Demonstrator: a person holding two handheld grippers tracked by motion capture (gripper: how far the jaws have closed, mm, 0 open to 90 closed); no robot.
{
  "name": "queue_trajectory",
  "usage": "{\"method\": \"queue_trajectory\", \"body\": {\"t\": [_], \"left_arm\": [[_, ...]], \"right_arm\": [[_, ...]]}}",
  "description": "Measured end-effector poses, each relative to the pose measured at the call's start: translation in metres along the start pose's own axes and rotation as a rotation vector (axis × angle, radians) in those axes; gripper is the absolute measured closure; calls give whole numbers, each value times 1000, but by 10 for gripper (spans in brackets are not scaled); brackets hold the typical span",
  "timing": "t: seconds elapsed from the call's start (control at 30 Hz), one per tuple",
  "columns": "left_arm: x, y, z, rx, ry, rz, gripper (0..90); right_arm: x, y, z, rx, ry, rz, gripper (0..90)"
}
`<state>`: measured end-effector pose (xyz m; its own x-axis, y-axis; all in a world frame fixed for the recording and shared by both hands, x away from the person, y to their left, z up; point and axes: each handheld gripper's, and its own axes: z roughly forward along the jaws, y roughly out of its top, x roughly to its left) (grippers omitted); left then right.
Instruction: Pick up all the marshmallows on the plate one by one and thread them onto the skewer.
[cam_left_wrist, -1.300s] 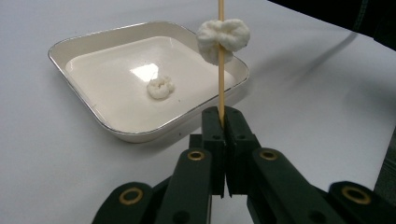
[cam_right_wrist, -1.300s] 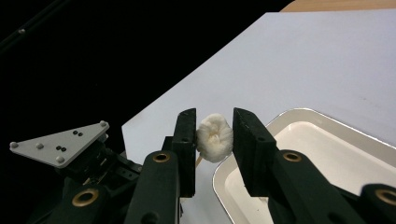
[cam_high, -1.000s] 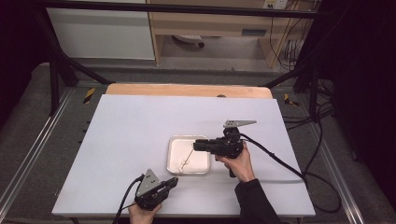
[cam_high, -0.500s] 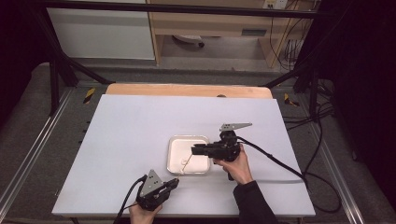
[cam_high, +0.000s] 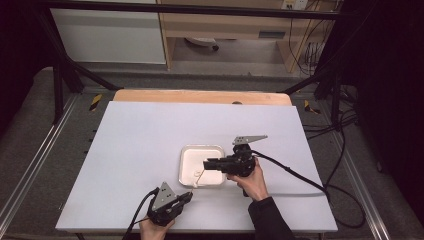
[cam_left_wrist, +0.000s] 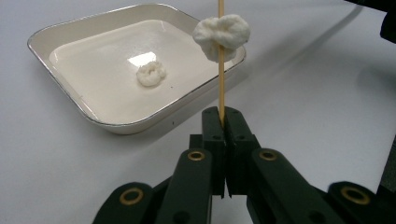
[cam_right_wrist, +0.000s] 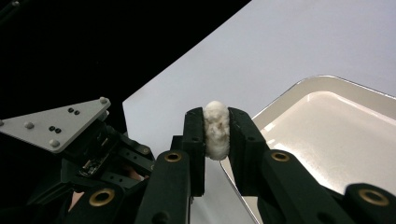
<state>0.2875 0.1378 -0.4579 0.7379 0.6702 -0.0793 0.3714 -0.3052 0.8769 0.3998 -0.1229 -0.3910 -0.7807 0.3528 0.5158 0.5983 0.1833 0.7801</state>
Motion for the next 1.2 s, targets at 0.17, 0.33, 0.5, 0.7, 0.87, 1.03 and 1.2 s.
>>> {"method": "queue_trajectory", "body": {"t": [0.17,0.33,0.5,0.7,0.87,1.03,1.2], "left_arm": [[-2,6,0,-8,6,1,883],[-1,5,1,-13,3,-21,883],[-1,4,3,-12,-1,-27,882],[2,2,1,-10,6,-53,882],[6,1,-4,-18,14,-70,881],[10,0,-7,-16,19,-80,881],[13,-1,-11,-20,25,-88,881]], "right_arm": [[0,-13,13,71,17,1,782],[0,-18,19,75,28,6,773],[1,-21,20,77,19,1,763],[5,-16,11,22,-29,-53,574],[8,-10,-2,-6,-113,-121,412],[7,-12,-9,6,-195,-170,257],[2,-17,-12,1,-250,-178,143]]}}
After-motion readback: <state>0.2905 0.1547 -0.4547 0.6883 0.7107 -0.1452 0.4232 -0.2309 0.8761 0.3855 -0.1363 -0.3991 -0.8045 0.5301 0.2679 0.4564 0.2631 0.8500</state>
